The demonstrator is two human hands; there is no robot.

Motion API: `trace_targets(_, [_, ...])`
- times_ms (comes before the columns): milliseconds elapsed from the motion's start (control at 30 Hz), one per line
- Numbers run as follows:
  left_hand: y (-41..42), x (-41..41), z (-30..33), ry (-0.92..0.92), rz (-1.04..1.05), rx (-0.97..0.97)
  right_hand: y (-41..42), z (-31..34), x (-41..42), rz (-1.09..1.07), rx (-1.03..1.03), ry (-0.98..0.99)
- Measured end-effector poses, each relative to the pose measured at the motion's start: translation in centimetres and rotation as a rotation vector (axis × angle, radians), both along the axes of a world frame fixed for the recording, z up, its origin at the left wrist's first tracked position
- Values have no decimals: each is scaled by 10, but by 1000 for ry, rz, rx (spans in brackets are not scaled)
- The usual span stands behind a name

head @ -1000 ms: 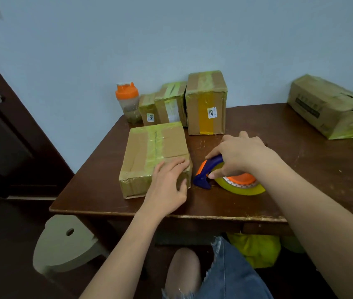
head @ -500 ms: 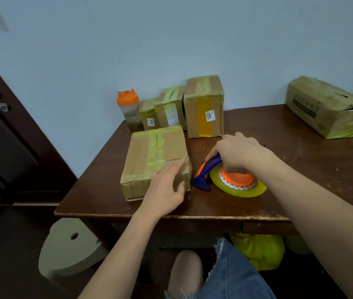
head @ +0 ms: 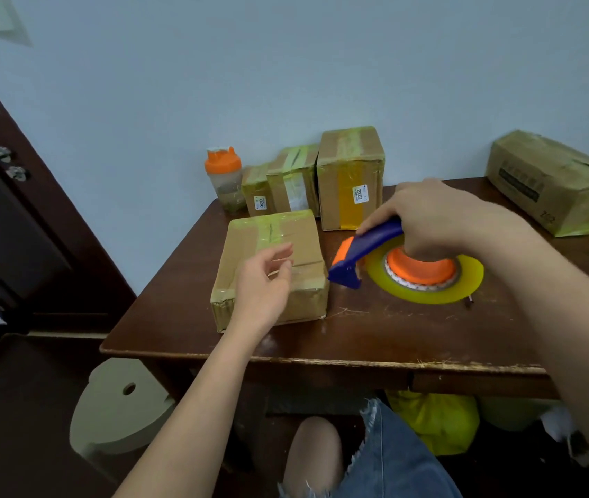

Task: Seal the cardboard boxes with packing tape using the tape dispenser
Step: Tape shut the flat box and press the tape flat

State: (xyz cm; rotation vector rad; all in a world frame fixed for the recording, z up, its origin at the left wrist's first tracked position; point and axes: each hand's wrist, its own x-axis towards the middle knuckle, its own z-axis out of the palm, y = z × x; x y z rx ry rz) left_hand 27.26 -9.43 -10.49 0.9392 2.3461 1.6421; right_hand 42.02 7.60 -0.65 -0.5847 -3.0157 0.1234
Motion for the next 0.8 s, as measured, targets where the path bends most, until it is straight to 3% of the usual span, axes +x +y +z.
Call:
trace_targets(133, [11,10,23,-492,5,233,-2,11,11,50,-173,110])
trace_targets(333, [-5,7,34,-1134,-191,235,-12,10,10,163,-286,236])
trace_targets(467, [-22,0,34,-1219,-250,382,-13,4,0,193,-273,255])
trace_targets(800, [-38,-16,27,-1165,-151,424,-20,-2,-17,238,-347,250])
